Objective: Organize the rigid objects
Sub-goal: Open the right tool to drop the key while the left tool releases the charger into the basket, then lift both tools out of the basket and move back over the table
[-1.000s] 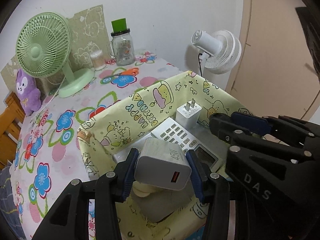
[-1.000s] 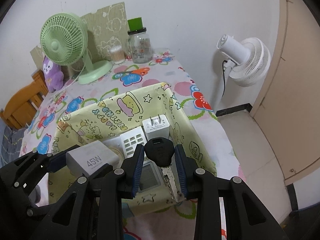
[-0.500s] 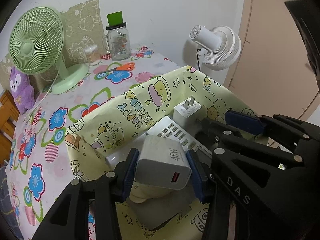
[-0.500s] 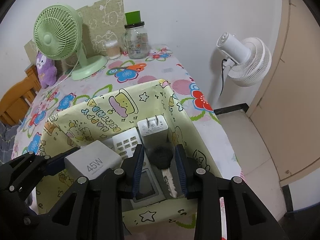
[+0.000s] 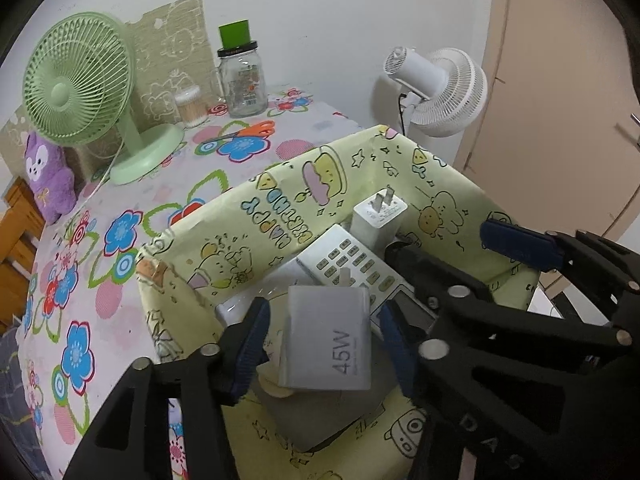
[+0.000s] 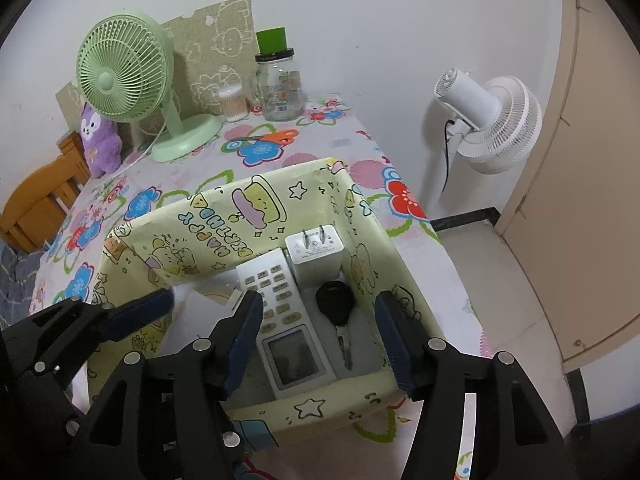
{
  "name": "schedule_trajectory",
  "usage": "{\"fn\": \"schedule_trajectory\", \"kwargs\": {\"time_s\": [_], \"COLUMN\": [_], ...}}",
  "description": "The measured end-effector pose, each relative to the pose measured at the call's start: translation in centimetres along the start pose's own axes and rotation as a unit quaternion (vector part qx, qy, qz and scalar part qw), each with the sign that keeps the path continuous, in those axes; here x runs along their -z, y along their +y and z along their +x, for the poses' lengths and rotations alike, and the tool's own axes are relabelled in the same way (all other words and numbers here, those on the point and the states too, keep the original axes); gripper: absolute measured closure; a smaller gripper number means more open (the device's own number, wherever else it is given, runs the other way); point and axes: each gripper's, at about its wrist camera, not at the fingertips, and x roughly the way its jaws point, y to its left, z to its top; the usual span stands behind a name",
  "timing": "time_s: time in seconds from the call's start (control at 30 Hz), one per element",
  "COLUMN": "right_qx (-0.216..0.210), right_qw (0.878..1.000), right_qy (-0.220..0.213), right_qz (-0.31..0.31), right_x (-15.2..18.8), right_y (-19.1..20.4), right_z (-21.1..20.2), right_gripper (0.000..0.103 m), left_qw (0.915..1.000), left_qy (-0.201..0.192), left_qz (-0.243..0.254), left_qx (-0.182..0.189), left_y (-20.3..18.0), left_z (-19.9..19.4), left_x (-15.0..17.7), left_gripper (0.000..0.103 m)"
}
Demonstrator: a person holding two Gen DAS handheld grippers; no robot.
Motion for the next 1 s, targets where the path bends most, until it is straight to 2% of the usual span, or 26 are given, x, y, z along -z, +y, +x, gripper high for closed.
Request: {"fn": "schedule_trajectory", "kwargs": {"time_s": [0.13, 0.3, 0.5, 0.67, 1.0], "right_qx": [0.000, -0.001, 0.000, -0.001, -0.007], "right_qw": [1.000, 1.000, 1.000, 1.000, 1.000], "right_qy": [0.001, -0.005, -0.010, -0.018, -0.023], "right_qz": [0.005, 0.009, 0.008, 0.012, 0.015], "right_x": [0.3, 0.5, 1.0, 1.3, 2.0], "right_y": [-0.1, 0.0, 0.5, 0.9, 2.0], "right_z": [-0.3, -1.0, -1.9, -2.9, -4.3], "right_gripper": [0.040, 0.040, 0.038, 0.030, 0.025], "left_qw": [1.0000, 0.9998, 0.9996, 0.9993, 0.9984], "left_qy": [-0.002, -0.013, -0.024, -0.034, -0.048], "left_qz": [-0.002, -0.001, 0.006, 0.007, 0.004], "left_qx": [-0.007, -0.013, -0.016, -0.016, -0.029], "left_y": [0.2, 0.3, 0.1, 0.2, 0.8], "left_z": [-0.5, -1.5, -2.7, -3.9, -5.8], "left_x": [0.2, 0.4, 1.0, 1.6, 2.8], "left_gripper": [0.036, 0.019, 0.015, 0.013, 0.007]}}
